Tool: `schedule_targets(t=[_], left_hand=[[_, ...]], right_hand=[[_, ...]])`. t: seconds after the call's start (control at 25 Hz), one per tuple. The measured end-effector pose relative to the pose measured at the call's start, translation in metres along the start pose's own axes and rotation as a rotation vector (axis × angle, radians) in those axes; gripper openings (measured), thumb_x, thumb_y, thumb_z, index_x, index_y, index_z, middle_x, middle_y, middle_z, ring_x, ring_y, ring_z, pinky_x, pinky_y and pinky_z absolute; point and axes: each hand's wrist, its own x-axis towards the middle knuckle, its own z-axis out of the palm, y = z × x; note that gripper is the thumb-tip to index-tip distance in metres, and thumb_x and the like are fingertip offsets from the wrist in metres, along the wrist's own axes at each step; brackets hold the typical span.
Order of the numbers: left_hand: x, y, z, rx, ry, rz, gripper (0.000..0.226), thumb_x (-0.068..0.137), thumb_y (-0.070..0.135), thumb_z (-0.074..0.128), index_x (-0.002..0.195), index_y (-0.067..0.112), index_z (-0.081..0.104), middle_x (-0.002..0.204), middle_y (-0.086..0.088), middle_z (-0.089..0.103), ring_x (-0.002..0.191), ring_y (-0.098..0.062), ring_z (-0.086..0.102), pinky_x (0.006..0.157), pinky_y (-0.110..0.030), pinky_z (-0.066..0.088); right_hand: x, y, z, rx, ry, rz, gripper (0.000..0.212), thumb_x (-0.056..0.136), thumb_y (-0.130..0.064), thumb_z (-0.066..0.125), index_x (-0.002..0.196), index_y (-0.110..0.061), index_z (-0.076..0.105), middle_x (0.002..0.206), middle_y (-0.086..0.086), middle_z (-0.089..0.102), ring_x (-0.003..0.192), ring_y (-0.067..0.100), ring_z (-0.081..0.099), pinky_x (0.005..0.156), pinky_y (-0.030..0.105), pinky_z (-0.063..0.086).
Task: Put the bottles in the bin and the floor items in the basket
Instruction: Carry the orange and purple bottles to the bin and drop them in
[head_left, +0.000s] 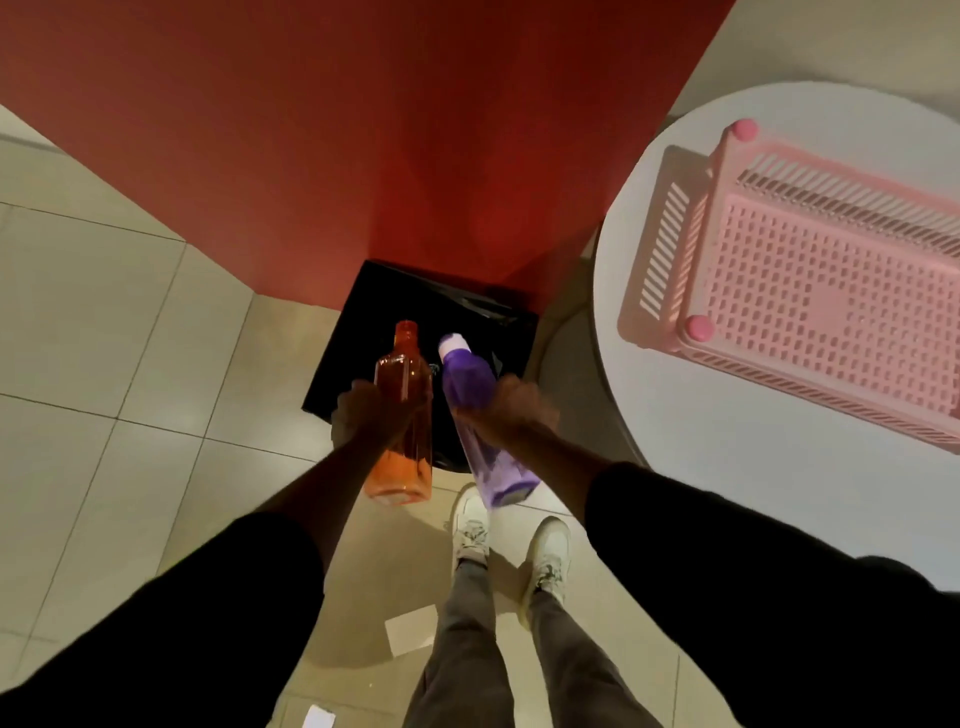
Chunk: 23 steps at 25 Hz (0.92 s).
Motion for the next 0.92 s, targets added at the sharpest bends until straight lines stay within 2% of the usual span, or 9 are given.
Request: schedule_targets(t=[0.12, 0.2, 0.28, 0.36, 0.48, 0.56, 0.68, 0.8, 0.92], left_hand=[[0.03, 0.012, 0.005, 0.03, 0.018, -0.018, 0.118, 0.062, 0.092, 0.067, 0.136, 0.002, 0.049, 0.113, -0.011, 0.069, 0.101, -0.036, 0.07, 0.086, -0.045, 0.056], [0.04, 0.011, 0.008, 0.062, 0.054, -0.06, 0.137, 0.059, 0.101, 0.056, 0.148, 0.001, 0.028, 0.126, -0.016, 0.064, 0.116, -0.043, 0.064, 0.099, -0.055, 0.05], [0.042, 0.002, 0.011, 0.1, 0.061, -0.024, 0.135, 0.056, 0.101, 0.054, 0.146, 0.002, 0.029, 0.127, -0.019, 0.063, 0.115, -0.043, 0.063, 0.098, -0.059, 0.051], [0.026, -0.008, 0.017, 0.157, 0.051, 0.084, 0.115, 0.067, 0.083, 0.069, 0.141, 0.002, 0.034, 0.129, -0.02, 0.06, 0.116, -0.042, 0.061, 0.098, -0.058, 0.052], [-0.027, -0.023, 0.028, 0.308, 0.033, 0.302, 0.09, 0.083, 0.06, 0.075, 0.143, 0.004, 0.037, 0.136, -0.018, 0.054, 0.125, -0.038, 0.056, 0.101, -0.052, 0.051], [-0.063, -0.032, 0.039, 0.452, -0.045, 0.485, 0.093, 0.086, 0.054, 0.075, 0.152, 0.006, 0.031, 0.152, -0.018, 0.043, 0.139, -0.037, 0.046, 0.108, -0.048, 0.046], [-0.109, -0.03, 0.052, 0.622, -0.192, 0.611, 0.101, 0.092, 0.056, 0.067, 0.162, 0.004, 0.016, 0.169, -0.019, 0.02, 0.156, -0.035, 0.025, 0.123, -0.045, 0.029], [-0.146, -0.021, 0.064, 0.727, -0.287, 0.866, 0.101, 0.077, 0.055, 0.083, 0.15, 0.0, 0.039, 0.151, -0.025, 0.049, 0.138, -0.041, 0.052, 0.109, -0.048, 0.047], [-0.176, 0.005, 0.078, 0.841, -0.361, 1.079, 0.093, 0.068, 0.056, 0.084, 0.14, 0.003, 0.056, 0.145, -0.023, 0.057, 0.13, -0.039, 0.059, 0.102, -0.049, 0.053]], right_hand=[[0.037, -0.018, 0.016, -0.019, 0.012, 0.004, 0.075, 0.076, -0.082, 0.06, 0.114, -0.017, 0.057, 0.093, 0.001, 0.066, 0.082, 0.022, 0.066, 0.075, 0.036, 0.058], [0.042, -0.015, 0.026, -0.069, -0.035, -0.026, 0.087, 0.071, -0.087, 0.05, 0.122, -0.017, 0.058, 0.109, 0.008, 0.066, 0.1, 0.031, 0.063, 0.088, 0.044, 0.056], [0.03, 0.001, 0.031, -0.155, -0.107, -0.073, 0.078, 0.079, -0.074, 0.056, 0.13, -0.016, 0.056, 0.123, 0.014, 0.062, 0.115, 0.036, 0.057, 0.094, 0.044, 0.052], [0.01, 0.027, 0.038, -0.198, -0.163, -0.093, 0.064, 0.089, -0.052, 0.065, 0.137, -0.012, 0.052, 0.134, 0.016, 0.058, 0.127, 0.037, 0.051, 0.097, 0.044, 0.05], [-0.034, 0.06, 0.042, -0.17, -0.194, -0.044, 0.063, 0.094, -0.047, 0.065, 0.142, -0.012, 0.046, 0.136, 0.014, 0.055, 0.131, 0.034, 0.049, 0.098, 0.044, 0.048], [-0.064, 0.079, 0.042, -0.157, -0.186, -0.033, 0.063, 0.094, -0.05, 0.064, 0.142, -0.013, 0.045, 0.135, 0.012, 0.056, 0.129, 0.032, 0.05, 0.097, 0.043, 0.05], [-0.101, 0.104, 0.035, -0.146, -0.148, 0.006, 0.066, 0.093, -0.053, 0.064, 0.142, -0.015, 0.044, 0.133, 0.01, 0.058, 0.123, 0.028, 0.054, 0.094, 0.041, 0.053], [-0.135, 0.128, 0.016, -0.082, -0.092, 0.096, 0.068, 0.092, -0.052, 0.065, 0.144, -0.016, 0.042, 0.135, 0.009, 0.056, 0.126, 0.029, 0.051, 0.096, 0.043, 0.051], [-0.174, 0.161, 0.005, -0.048, 0.022, 0.147, 0.069, 0.092, -0.05, 0.063, 0.146, -0.014, 0.039, 0.138, 0.014, 0.053, 0.126, 0.033, 0.048, 0.1, 0.045, 0.048]])
